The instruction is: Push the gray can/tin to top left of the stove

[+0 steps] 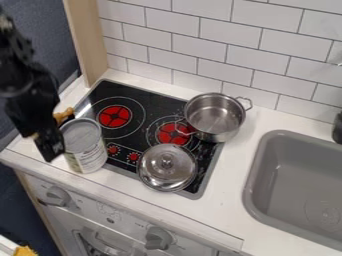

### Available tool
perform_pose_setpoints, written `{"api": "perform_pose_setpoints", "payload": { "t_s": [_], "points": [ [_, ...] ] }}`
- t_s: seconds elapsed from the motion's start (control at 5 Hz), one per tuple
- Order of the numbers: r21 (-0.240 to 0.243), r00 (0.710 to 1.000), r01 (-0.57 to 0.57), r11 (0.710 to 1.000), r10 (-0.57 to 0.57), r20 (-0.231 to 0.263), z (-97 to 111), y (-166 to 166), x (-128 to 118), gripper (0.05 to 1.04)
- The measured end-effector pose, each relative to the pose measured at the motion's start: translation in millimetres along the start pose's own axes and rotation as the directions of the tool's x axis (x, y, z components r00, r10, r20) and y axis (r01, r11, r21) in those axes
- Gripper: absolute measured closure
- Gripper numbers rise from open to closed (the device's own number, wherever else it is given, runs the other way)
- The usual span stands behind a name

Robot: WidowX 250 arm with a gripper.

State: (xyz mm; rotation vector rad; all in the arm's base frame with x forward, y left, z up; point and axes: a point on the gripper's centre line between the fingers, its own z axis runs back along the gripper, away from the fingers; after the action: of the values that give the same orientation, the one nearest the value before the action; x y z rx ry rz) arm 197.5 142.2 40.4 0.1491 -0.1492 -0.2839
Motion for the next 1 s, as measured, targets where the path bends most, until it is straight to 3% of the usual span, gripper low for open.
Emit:
{"api": "perform_pose_setpoints", "payload": {
  "t_s": [0.4,0.6,1.0],
  "points": [
    [-0.084,0.998,0.029,0.996,-0.033,-0.045,-56.3,-14.4,-9.6,0.085],
    [-0.084,0.999,0.026,0.996,-0.030,-0.043,-74.8,-8.5,-3.9,0.085],
    [-0.109,0.999,-0.032,0.994,0.033,0.005,-81.5,-0.9,5.2,0.085]
  ]
}}
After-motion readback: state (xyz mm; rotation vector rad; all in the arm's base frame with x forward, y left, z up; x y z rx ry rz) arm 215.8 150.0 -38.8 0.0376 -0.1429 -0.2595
